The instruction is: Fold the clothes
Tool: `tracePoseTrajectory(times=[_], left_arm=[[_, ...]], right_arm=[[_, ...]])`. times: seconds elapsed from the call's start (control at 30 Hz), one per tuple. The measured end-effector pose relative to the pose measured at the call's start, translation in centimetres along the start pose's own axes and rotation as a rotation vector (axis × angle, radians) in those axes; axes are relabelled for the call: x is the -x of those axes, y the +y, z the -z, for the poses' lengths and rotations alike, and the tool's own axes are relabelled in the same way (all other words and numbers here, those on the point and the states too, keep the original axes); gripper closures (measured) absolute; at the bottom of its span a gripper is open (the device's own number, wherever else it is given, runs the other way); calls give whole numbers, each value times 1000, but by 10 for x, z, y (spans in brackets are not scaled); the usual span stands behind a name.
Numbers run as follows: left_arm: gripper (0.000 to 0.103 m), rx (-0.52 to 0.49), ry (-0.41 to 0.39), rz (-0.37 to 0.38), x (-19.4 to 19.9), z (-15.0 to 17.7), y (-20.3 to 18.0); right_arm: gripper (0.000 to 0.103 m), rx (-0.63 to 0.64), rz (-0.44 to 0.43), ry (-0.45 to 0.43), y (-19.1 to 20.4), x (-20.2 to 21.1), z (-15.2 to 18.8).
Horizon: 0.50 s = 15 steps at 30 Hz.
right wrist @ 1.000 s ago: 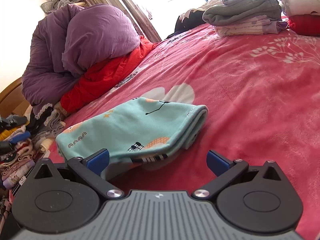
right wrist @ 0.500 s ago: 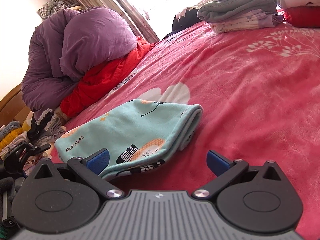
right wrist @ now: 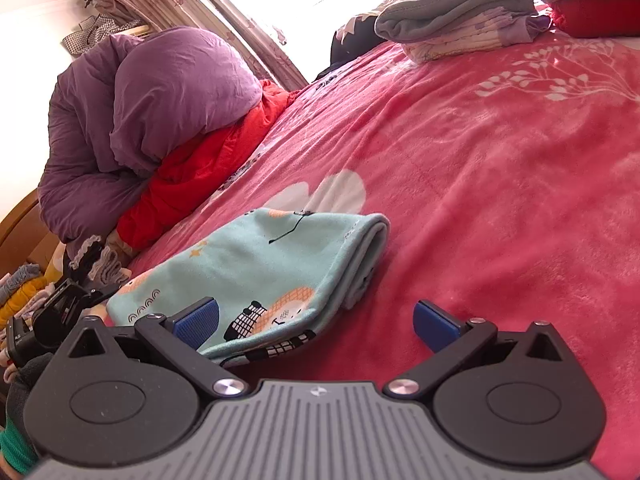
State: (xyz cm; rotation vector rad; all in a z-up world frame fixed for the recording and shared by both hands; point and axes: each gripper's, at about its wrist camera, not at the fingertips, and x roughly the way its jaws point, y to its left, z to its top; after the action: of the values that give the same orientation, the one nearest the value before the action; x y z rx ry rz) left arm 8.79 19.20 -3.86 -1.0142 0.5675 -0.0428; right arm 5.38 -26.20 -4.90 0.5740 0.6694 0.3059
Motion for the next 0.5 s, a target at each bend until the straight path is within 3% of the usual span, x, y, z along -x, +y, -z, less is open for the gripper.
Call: tracePoseTrajectory(times=[0.07,0.13,0.3,0.5], left_arm=[[67,-81,5,21,-1,4,-9],[69,-192,-1,48,1,9,-24],[75,-482,4,192,9,33,-68],[76,-840,112,350,8,85,-110]], right_arm=[[0,4,1,12,1,-2,2],[0,10,2,17,2,-3,3],[0,1,-7,0,2,1,1],[0,-18,-34,-64,-2,19,-8]])
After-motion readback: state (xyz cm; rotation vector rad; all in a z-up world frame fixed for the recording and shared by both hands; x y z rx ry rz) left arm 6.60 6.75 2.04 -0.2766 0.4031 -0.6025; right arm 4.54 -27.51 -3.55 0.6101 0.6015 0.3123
